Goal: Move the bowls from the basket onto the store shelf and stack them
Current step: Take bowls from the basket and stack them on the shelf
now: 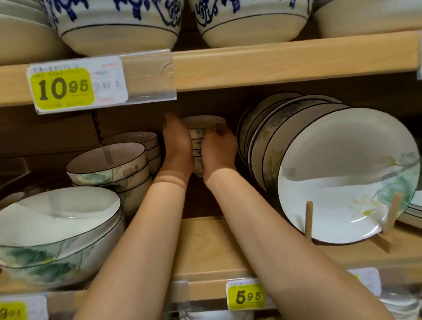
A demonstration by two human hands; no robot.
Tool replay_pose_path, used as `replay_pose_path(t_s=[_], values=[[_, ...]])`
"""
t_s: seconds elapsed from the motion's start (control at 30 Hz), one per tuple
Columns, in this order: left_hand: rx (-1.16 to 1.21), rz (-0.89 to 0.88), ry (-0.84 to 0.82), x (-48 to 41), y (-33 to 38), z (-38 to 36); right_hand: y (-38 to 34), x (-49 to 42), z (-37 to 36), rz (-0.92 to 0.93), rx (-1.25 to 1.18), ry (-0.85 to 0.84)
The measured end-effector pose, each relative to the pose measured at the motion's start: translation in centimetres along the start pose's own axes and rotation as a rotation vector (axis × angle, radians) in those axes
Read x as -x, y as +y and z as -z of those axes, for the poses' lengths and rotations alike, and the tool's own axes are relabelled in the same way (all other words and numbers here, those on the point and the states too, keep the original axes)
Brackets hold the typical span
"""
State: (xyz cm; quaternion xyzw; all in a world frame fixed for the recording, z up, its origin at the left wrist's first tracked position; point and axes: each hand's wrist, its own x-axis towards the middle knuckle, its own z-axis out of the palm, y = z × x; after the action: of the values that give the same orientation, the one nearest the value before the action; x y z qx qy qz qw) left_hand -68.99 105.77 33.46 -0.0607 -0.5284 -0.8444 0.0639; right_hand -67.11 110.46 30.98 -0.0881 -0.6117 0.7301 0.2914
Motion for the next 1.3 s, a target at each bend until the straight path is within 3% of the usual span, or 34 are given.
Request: replay_pose_path(t_s=[0.07, 0.17, 0.33, 0.5, 0.73, 1.0, 1.13, 1.3], values=[[0.042, 0.016, -0.001, 4.1, -0.2, 1.0, 0.2, 2.2, 1.0, -0.093, -0.152, 0.011], [-0.029, -0.013, 0.166, 10.4, -1.5, 3.4, 0.9, 6.7, 3.6, -0.276, -0.294, -0.034], [-0.040, -0.073, 0.187, 20.6, -2.5, 9.2, 1.6, 14.1, 8.4, -0.268, -0.418, -0.335], [-0.085, -0.100, 0.248, 28.8, -1.9, 17.3, 4.0, 21.6, 8.3, -0.401, -0.466, -0.469], [-0.129, -0.069, 0.603, 39.3, 1.4, 32.8, 9.9, 34.2, 1.7, -0.590, -0.287, -0.686], [-0.221, 0.197, 0.932, 48.2, 2.1, 50.0, 18.3, 47.3, -5.7, -0.798, 0.062, -0.954], [-0.244, 0.300, 1.021, 49.9, 1.5, 56.1, 22.0, 51.1, -8.1, -0.859, 0.215, -1.014], [-0.347, 0.439, 0.993, 49.0, -0.1, 61.8, 27.4, 53.3, -11.3, -0.955, 0.347, -1.018]])
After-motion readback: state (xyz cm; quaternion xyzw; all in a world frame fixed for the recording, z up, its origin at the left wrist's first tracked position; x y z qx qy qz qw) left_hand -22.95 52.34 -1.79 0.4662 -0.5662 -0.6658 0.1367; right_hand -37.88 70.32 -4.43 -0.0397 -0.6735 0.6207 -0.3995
